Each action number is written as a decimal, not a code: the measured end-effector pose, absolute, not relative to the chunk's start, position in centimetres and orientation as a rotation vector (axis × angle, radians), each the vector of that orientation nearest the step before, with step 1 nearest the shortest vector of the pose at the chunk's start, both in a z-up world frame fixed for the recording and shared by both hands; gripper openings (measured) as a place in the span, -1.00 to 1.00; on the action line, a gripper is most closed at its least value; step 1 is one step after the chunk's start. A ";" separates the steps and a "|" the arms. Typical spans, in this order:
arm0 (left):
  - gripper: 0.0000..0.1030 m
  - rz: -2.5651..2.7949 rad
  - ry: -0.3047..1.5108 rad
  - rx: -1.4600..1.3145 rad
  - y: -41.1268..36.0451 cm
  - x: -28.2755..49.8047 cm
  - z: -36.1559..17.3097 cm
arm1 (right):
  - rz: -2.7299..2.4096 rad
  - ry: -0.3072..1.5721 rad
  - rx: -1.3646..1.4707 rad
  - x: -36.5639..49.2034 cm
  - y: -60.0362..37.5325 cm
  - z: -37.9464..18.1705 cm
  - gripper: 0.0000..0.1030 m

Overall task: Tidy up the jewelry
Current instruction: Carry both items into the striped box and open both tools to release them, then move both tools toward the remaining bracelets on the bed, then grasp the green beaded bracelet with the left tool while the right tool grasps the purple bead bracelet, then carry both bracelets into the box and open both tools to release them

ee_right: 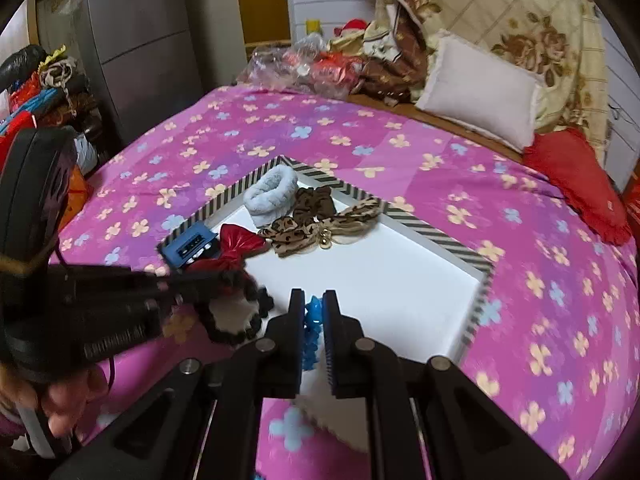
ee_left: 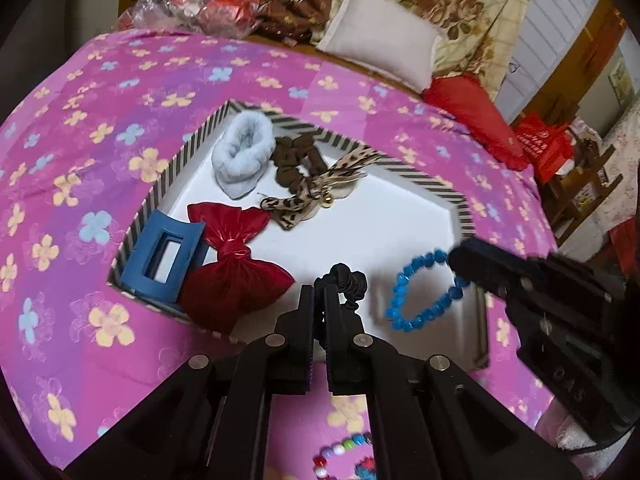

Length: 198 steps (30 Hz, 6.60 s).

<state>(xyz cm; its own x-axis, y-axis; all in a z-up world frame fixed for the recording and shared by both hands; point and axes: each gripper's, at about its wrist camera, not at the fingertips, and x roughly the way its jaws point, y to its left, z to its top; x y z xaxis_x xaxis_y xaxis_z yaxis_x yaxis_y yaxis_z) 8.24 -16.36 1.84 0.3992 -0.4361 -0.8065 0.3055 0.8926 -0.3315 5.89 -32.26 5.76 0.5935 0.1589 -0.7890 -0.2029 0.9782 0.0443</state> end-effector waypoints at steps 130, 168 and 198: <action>-0.16 -0.489 1.078 -0.051 -12.9 -8.8 -1.2 | -0.024 0.937 0.043 -14.0 -35.7 -0.8 0.04; -0.60 -0.629 1.032 -0.004 -15.6 -7.3 3.7 | 0.090 0.868 -0.033 -11.6 -35.9 2.2 -0.81; -0.60 -0.582 0.936 0.065 -24.3 2.6 8.9 | 0.101 0.811 0.062 -2.9 -39.4 7.1 -0.82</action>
<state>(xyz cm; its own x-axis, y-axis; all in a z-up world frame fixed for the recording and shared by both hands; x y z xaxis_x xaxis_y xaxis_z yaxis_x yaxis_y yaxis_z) 2.59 -24.29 8.88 0.4519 -0.4428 -0.7744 0.4980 0.8455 -0.1929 -2.86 -39.38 7.12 0.6847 0.1134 -0.7199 -0.0659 0.9934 0.0938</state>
